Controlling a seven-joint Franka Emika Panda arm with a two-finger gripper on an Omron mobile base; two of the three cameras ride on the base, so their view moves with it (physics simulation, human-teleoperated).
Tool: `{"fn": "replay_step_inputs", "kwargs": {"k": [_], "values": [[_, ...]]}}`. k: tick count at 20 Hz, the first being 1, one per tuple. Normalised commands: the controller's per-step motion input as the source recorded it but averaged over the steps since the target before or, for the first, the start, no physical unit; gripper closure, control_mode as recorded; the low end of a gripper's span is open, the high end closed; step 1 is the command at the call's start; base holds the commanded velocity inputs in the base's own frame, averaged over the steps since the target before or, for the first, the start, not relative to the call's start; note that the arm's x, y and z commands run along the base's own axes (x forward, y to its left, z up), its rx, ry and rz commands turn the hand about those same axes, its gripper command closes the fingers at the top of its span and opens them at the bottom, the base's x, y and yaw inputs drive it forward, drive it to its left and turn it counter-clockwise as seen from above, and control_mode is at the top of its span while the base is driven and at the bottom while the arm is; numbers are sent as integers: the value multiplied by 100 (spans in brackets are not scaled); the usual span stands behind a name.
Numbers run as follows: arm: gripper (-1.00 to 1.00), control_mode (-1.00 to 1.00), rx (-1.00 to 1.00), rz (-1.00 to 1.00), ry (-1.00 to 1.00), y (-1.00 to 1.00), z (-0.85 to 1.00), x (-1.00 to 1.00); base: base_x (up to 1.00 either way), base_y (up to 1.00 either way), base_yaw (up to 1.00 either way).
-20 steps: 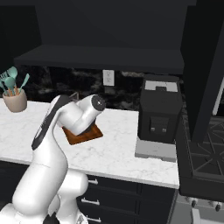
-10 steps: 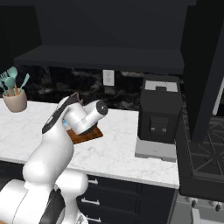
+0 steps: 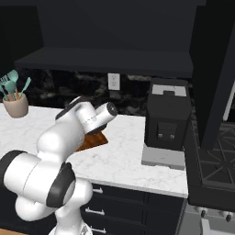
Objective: Pick the kettle from the counter and place it on the tray. Then pick the mug from the cabinet and place it on the tray. Then close the cabinet doors.
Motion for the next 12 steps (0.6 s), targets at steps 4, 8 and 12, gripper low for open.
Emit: {"fn": "replay_step_inputs", "kwargs": {"k": [4,8,12], "values": [[100,-100,0,0,0,-5,-23,10,0,0,0],[100,-100,0,0,-3,0,-28,11,0,0,0],[100,-100,0,0,0,0,-34,27,0,0,0]]}}
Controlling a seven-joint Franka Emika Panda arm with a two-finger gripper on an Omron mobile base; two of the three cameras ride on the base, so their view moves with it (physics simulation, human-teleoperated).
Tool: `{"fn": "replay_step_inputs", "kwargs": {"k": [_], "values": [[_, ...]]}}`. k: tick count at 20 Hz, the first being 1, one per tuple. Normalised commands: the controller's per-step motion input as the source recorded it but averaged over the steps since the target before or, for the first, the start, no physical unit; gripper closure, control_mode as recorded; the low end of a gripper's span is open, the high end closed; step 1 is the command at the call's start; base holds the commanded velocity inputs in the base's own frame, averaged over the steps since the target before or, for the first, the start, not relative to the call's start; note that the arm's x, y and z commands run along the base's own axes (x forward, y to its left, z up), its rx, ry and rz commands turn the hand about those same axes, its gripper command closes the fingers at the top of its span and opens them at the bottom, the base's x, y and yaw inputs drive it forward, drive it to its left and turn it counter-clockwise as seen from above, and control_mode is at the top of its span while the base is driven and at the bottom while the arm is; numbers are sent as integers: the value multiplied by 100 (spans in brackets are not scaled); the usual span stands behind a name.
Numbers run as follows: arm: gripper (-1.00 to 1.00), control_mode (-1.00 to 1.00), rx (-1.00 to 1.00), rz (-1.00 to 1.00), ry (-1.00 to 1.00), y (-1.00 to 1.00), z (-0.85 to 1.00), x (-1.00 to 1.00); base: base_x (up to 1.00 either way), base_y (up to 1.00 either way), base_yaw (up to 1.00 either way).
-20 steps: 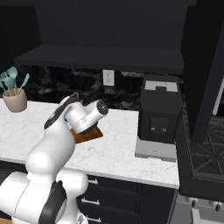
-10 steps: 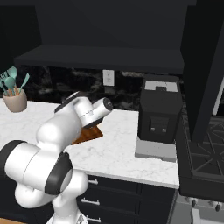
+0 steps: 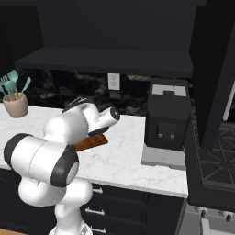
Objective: Pick the kettle from the counter and place it on the tray. Then pick the mug from the cabinet and place it on the tray. Then close the cabinet doors.
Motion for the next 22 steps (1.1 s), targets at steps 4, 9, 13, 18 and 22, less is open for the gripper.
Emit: {"fn": "replay_step_inputs", "kwargs": {"k": [4,9,13,18,22], "values": [[100,-100,1,0,0,0,-18,31,0,0,0],[100,-100,2,0,0,0,-17,33,0,0,0],[100,-100,1,0,0,0,-21,29,0,0,0],[100,-100,0,0,0,0,-23,21,0,0,0],[100,-100,0,0,0,0,-20,13,0,0,0]]}}
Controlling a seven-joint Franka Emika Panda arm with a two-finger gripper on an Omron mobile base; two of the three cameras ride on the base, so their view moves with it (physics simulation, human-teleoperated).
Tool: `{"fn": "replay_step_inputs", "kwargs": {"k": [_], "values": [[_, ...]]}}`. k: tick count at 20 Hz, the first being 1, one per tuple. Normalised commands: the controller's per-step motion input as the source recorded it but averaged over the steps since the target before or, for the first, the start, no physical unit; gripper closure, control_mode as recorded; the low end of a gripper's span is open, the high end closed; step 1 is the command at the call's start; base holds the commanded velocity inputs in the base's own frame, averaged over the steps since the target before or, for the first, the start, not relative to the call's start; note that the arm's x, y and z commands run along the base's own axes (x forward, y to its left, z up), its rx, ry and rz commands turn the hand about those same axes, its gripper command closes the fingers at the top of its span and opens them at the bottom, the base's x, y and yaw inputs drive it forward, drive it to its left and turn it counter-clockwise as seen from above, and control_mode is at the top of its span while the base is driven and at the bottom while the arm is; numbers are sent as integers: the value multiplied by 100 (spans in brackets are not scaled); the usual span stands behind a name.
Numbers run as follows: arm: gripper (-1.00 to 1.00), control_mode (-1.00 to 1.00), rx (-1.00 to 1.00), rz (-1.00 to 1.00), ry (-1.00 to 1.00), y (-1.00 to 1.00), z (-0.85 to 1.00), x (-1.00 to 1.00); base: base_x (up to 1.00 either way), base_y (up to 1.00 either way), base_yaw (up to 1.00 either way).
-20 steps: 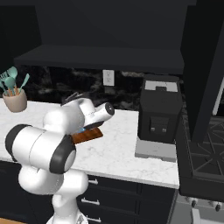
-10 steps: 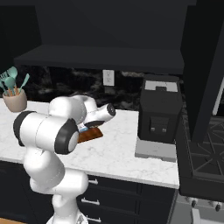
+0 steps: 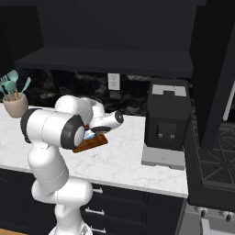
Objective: Pick the kettle from the counter and place it on the tray. Then pick the mug from the cabinet and place it on the tray. Then close the cabinet doors.
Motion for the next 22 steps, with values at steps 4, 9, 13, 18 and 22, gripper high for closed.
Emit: {"fn": "replay_step_inputs", "kwargs": {"k": [4,9,13,18,22], "values": [[100,-100,0,0,0,0,-11,15,0,0,0],[100,-100,0,0,0,0,-13,2,0,0,0],[100,-100,0,0,0,0,-22,-7,0,0,0],[100,-100,0,0,0,-4,-22,-8,0,0,0],[100,-100,0,0,0,-9,-20,-15,0,0,0]]}}
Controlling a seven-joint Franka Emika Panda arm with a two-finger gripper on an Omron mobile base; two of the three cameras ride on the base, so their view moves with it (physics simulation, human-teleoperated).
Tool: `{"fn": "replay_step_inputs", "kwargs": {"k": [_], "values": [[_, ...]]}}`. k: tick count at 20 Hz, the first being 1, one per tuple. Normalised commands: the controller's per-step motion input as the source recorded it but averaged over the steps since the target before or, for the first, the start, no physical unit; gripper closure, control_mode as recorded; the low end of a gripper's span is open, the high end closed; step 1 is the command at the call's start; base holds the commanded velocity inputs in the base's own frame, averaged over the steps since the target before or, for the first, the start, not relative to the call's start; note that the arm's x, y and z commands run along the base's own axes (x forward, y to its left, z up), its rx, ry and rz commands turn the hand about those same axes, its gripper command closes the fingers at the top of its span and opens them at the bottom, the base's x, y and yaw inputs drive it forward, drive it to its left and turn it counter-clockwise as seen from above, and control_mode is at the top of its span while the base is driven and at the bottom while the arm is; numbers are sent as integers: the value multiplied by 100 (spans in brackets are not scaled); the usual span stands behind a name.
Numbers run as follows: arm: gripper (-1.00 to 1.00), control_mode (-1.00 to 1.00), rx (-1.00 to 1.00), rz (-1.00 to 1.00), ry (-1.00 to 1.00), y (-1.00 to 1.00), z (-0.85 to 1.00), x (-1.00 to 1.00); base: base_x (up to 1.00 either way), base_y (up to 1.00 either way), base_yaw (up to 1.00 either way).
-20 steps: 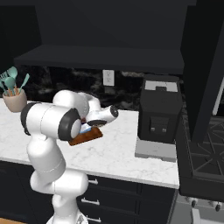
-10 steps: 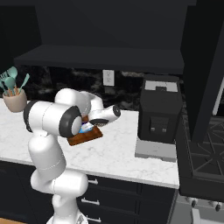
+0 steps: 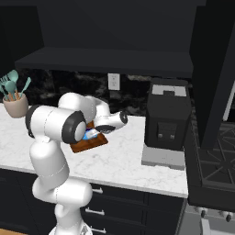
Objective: Pick the kettle from the counter and place it on the tray. Then pick the mug from the cabinet and place it on the tray. Then close the cabinet doors.
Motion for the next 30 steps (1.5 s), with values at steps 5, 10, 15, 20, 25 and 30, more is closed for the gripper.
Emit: {"fn": "replay_step_inputs", "kwargs": {"k": [5,10,15,20,25,30], "values": [[100,-100,0,0,0,-9,-18,-27,0,0,0],[100,-100,0,0,0,-5,-14,-23,0,0,0],[-100,-100,0,0,0,-1,-17,-7,0,0,0],[-100,-100,0,0,0,-3,-10,0,0,0,0],[-100,-100,2,0,0,-7,-3,-1,0,0,0],[-100,-100,1,0,0,-7,16,-10,0,0,0]]}}
